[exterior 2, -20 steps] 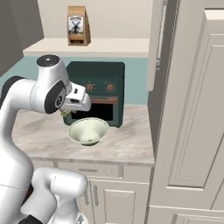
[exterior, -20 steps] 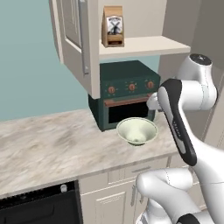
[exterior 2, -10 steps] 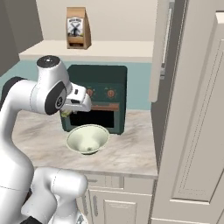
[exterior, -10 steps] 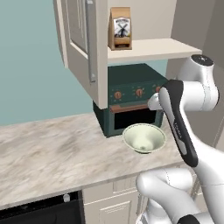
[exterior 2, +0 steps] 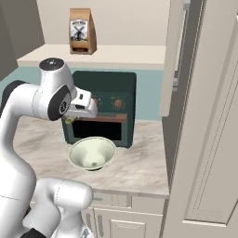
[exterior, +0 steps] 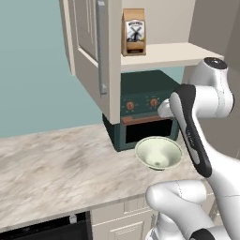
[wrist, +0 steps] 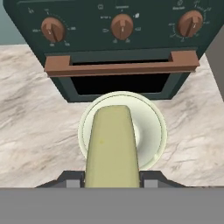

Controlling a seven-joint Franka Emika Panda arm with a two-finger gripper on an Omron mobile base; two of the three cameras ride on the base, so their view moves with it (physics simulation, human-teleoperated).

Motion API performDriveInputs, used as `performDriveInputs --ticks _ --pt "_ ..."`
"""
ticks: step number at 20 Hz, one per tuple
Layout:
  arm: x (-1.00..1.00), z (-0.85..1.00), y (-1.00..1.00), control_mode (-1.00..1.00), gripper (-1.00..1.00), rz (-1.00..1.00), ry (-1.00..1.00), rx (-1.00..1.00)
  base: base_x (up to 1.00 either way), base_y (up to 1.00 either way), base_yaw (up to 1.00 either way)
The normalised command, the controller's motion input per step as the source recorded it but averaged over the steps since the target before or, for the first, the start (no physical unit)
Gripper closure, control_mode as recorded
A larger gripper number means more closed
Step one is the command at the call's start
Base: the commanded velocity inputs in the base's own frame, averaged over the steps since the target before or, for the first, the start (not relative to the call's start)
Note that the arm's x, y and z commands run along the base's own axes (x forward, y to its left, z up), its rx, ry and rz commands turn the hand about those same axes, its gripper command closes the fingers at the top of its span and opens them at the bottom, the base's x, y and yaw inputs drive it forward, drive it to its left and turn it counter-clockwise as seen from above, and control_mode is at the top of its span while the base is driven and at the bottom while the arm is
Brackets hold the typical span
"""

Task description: Pick the egg and butter from the fridge and place them by the bowl for mixing.

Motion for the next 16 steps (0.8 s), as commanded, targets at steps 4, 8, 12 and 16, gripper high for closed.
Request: performDriveInputs --ticks 4,8,12,16 --pt "0.0 0.0 0.0 1.0 1.0 0.0 0.0 0.0 0.0 0.0 0.0" --pt "0.0 0.0 0.0 1.0 1.0 0.0 0.0 0.0 -0.01 0.0 0.0" --pt "0.0 0.0 0.0 1.0 1.0 0.0 0.0 0.0 -0.07 -0.01 0.01" --pt "0.0 0.0 0.0 1.0 1.0 0.0 0.0 0.0 -0.01 0.0 0.0"
